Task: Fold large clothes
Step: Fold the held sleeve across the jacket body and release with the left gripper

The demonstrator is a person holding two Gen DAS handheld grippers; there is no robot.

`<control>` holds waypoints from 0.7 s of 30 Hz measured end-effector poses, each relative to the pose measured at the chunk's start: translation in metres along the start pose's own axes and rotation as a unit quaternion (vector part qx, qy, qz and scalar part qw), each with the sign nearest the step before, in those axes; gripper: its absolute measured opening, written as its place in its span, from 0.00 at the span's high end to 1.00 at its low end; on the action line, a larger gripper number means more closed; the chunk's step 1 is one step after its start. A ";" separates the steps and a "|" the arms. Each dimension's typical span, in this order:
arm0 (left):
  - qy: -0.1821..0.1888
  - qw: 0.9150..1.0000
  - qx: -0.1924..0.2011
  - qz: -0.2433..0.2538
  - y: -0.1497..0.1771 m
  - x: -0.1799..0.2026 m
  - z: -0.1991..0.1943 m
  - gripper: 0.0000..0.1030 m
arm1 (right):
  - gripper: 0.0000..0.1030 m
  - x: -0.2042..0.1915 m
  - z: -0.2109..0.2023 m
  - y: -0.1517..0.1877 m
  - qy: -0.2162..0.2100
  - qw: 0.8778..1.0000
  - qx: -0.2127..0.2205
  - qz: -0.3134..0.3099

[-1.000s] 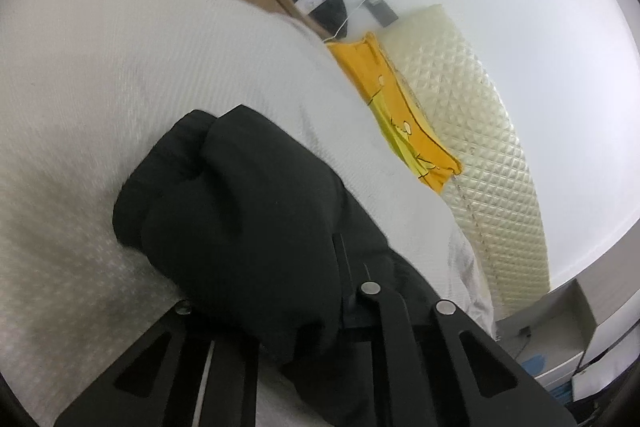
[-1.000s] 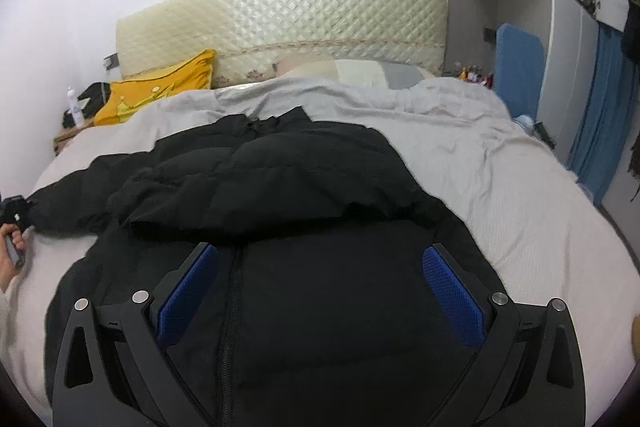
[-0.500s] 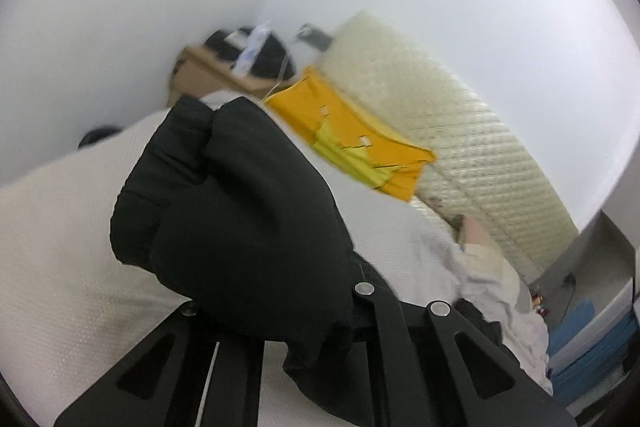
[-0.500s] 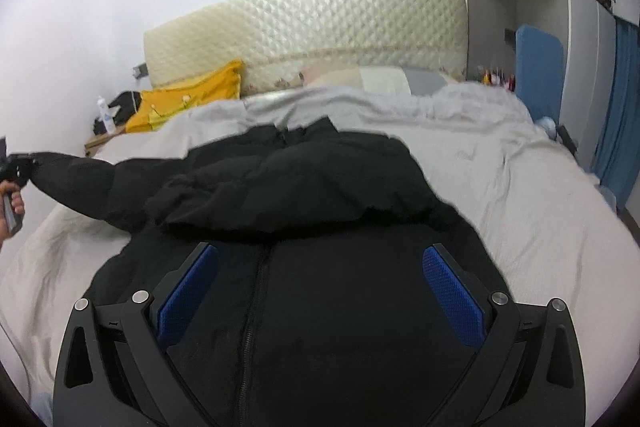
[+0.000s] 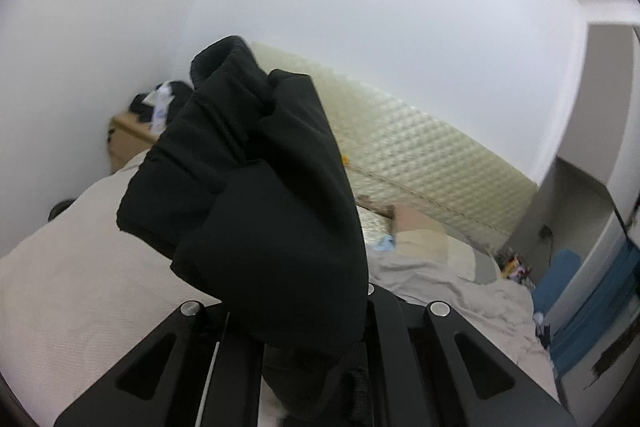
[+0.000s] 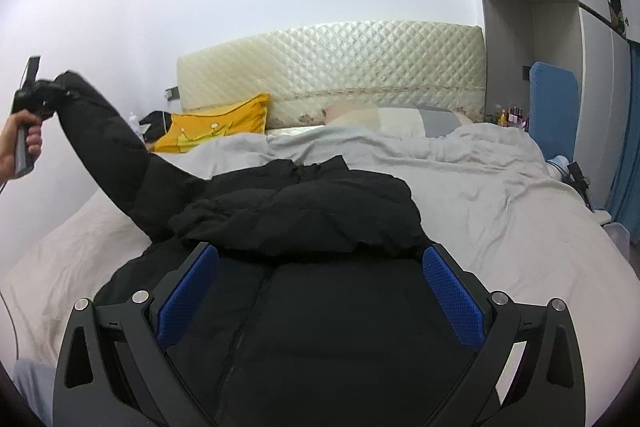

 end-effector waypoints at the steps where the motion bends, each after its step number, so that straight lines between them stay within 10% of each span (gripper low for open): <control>1: 0.004 1.000 0.002 0.013 0.000 0.019 -0.006 0.93 | 0.00 0.003 -0.002 0.001 -0.001 1.000 0.000 0.000; 21: 0.095 0.986 -0.030 0.132 0.184 0.310 -0.037 0.91 | 0.00 0.057 -0.033 0.029 0.008 0.999 -0.006 0.037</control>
Point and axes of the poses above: each gripper's, at about its wrist camera, not at the fingertips, and z roughly the way its jaws point, x to its right, y to its underside, the point moved 5 cm from there along z, roughly the way its jaws point, and after that the axes turned 14 degrees about -y, right-handed, at the moved point
